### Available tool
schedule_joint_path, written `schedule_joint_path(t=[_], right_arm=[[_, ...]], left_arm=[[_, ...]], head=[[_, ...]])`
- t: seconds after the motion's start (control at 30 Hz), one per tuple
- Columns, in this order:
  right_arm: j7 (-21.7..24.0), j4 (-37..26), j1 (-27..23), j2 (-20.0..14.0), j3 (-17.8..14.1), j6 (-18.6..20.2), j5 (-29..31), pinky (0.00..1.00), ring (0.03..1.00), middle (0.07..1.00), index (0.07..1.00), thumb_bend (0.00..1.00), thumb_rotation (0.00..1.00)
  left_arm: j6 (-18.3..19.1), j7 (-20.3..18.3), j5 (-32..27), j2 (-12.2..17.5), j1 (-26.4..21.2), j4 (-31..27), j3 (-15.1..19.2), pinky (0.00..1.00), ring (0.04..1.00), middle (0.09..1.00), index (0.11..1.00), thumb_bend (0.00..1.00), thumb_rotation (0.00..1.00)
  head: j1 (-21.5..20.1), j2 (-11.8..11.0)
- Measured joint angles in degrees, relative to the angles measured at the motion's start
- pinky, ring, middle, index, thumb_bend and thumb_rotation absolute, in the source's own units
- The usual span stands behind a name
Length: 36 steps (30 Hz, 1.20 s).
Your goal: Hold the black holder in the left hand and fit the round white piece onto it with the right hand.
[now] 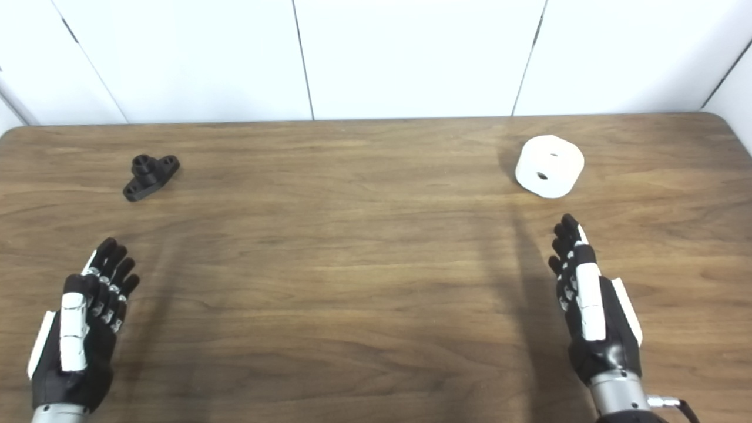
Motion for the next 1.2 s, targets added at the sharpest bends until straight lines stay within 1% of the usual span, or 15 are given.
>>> schedule_joint_path(t=[0.3,0.47,0.57,0.67,0.7,0.8,0.83,0.87,0.93,0.97,1.03,1.07,1.1,1.17,1.2], right_arm=[[0.0,0.0,0.0,0.0,0.0,0.0,-0.1,1.0,0.997,0.983,0.98,0.57,1.0],[0.0,0.0,0.0,0.0,0.0,0.0,-0.1,1.0,1.0,0.987,0.985,0.57,1.0],[0.0,0.0,0.0,0.0,0.0,0.0,-0.1,1.0,1.0,0.986,0.986,0.57,1.0],[0.1,0.0,0.1,-0.1,0.0,0.0,-0.2,1.0,1.0,0.992,0.992,0.57,1.0],[0.1,0.0,0.1,-0.1,0.0,0.0,-0.2,1.0,1.0,0.991,0.989,0.57,1.0],[0.1,0.0,0.5,-0.1,-0.3,-0.5,0.0,1.0,1.0,0.987,0.982,0.57,1.0],[0.1,0.2,0.6,-0.1,-0.3,-0.7,0.0,1.0,1.0,0.986,0.981,0.57,1.0],[0.1,0.7,0.7,-0.1,-0.4,-1.3,0.0,1.0,1.0,0.986,0.983,0.56,1.0],[0.4,2.2,0.9,-0.2,-0.6,-2.1,0.0,1.0,1.0,0.994,0.99,0.55,1.0],[0.7,2.7,1.0,-0.2,-0.7,-2.4,0.1,1.0,1.0,0.997,0.993,0.55,1.0],[1.5,3.6,1.5,-0.5,-0.8,-3.4,0.5,1.0,1.0,0.997,0.992,0.57,1.0],[1.8,3.8,1.6,-0.6,-0.9,-3.8,0.5,1.0,1.0,0.999,0.994,0.6,1.0],[2.1,4.0,1.7,-0.7,-1.0,-4.2,0.6,1.0,1.0,1.0,0.998,0.62,1.0],[2.7,4.8,1.6,-0.9,-1.3,-5.9,0.9,1.0,1.0,1.0,1.0,0.64,1.0],[3.2,5.3,1.6,-1.0,-1.5,-6.4,1.0,1.0,1.0,1.0,1.0,0.66,1.0]], left_arm=[[0.0,-0.1,-0.2,0.0,0.0,0.0,0.0,0.98,0.987,0.982,0.974,0.62,0.9],[0.0,-0.1,-0.2,0.1,0.0,0.0,0.0,0.98,0.983,0.975,0.974,0.61,0.92],[0.0,-0.1,-0.2,0.1,0.1,0.0,0.0,0.98,0.975,0.972,0.97,0.61,0.91],[0.0,0.0,-0.1,0.0,0.2,-0.1,0.0,0.97,0.971,0.975,0.967,0.61,0.91],[0.0,0.1,0.0,-0.1,0.2,-0.1,-0.1,0.96,0.968,0.973,0.963,0.61,0.91],[0.0,0.2,0.5,-0.2,0.3,-0.1,-0.4,0.95,0.962,0.967,0.947,0.62,0.89],[-0.1,0.4,0.7,-0.3,0.4,-0.1,-0.5,0.94,0.958,0.963,0.943,0.62,0.89],[-0.6,0.5,1.1,-0.4,0.4,-0.1,-0.7,0.95,0.953,0.959,0.942,0.61,0.89],[-2.0,0.7,2.0,-0.6,0.6,-0.1,-1.4,0.95,0.945,0.952,0.94,0.6,0.89],[-2.3,0.8,2.2,-0.7,0.6,-0.1,-1.7,0.95,0.945,0.95,0.937,0.6,0.89],[-3.5,1.0,2.7,-0.8,0.7,0.2,-2.5,0.96,0.959,0.958,0.943,0.6,0.9],[-4.1,1.1,2.8,-0.8,0.8,0.4,-3.0,0.97,0.963,0.962,0.949,0.6,0.9],[-4.2,1.3,3.0,-0.9,0.9,0.6,-3.4,0.98,0.97,0.969,0.955,0.61,0.9],[-4.3,1.5,3.5,-1.0,1.1,1.0,-4.3,0.99,0.975,0.972,0.96,0.61,0.9],[-4.3,1.7,4.1,-1.1,1.3,1.1,-4.7,0.99,0.975,0.972,0.96,0.62,0.89]], head=[[0.0,-0.3],[0.1,-0.3],[2.1,-0.4],[3.8,-1.1],[4.6,-1.8],[5.5,-2.7],[8.1,-4.8],[8.2,-4.8],[11.2,-6.4],[11.5,-6.6],[13.8,-8.0],[13.8,-8.0],[14.0,-8.2],[15.4,-9.6],[15.5,-9.8]])
